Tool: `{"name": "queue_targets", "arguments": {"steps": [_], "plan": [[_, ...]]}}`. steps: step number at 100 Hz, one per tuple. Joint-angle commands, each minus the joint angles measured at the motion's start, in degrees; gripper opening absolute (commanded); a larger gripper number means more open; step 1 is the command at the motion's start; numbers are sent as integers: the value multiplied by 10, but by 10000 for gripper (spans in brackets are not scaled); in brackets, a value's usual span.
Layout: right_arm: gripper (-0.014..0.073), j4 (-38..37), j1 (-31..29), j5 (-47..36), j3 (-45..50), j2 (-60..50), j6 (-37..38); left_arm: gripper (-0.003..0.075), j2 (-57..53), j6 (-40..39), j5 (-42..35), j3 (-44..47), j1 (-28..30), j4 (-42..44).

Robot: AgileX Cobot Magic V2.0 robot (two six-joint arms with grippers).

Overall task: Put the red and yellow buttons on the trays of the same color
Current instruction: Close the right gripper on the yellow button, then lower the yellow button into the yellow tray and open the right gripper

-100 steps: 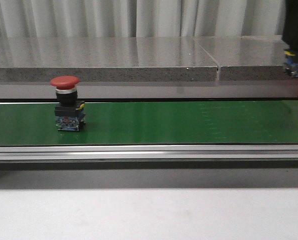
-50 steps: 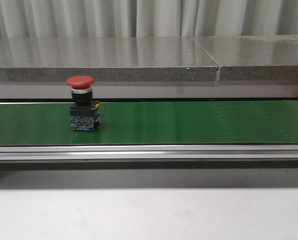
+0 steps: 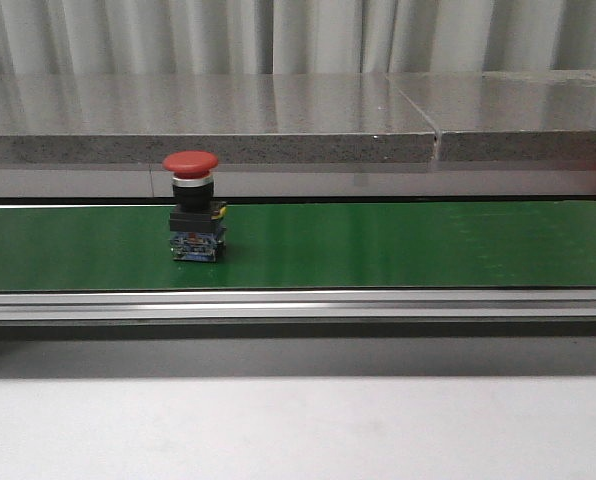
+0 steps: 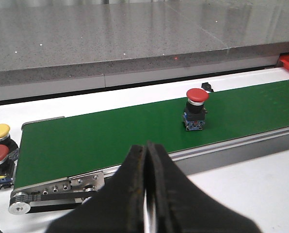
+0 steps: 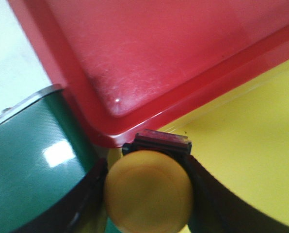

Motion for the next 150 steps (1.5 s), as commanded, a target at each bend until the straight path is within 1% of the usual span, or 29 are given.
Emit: {"name": "queue_targets", "arguments": {"steps": [1,13,25,33,40,47,52,54,59,66,88,102,112,127,150], "plan": [[152,2,-12,-24,-5,-13,3,-21,9,-3,-41,-11,-4,-10],[152,3,-24,-47,25,-3,22,-21,9,-3,-41,-11,-4,-10],[152,16,-25,-73,51,6,22,-21,9,-3,-41,-11,-4,-10],[156,19,-25,-76,58,13,22,-21,9,-3,-41,-11,-4,-10],[188,19,-25,-77,62,19,22,-21,9,-3,-41,-11,-4,-10],[290,22,-25,-77,62,21,22,-21,9,-3,-41,-11,-4,-10],[416,24,-25,-78,62,21,22,-21,9,-3,-41,-11,-4,-10],[448,25,-25,-78,62,21,22,-21,9,-3,-41,-11,-4,-10],[563,27,-25,-78,62,21,22,-21,9,-3,-41,-11,-4,-10],[641,28,-25,-80,62,17,22,-21,9,-3,-41,-11,-4,-10],[647,28,-25,-101,62,-36,21,-21,9,-3,-41,-11,-4,-10],[647,28,-12,-91,62,-92,20,-21,9,-3,-41,-11,-4,-10],[647,27,22,-91,62,-136,5,-21,9,-3,-41,-11,-4,-10],[647,27,89,-79,62,-190,-11,-21,9,-3,-41,-11,-4,-10],[647,23,183,-46,62,-222,-23,-21,9,-3,-41,-11,-4,-10]]}}
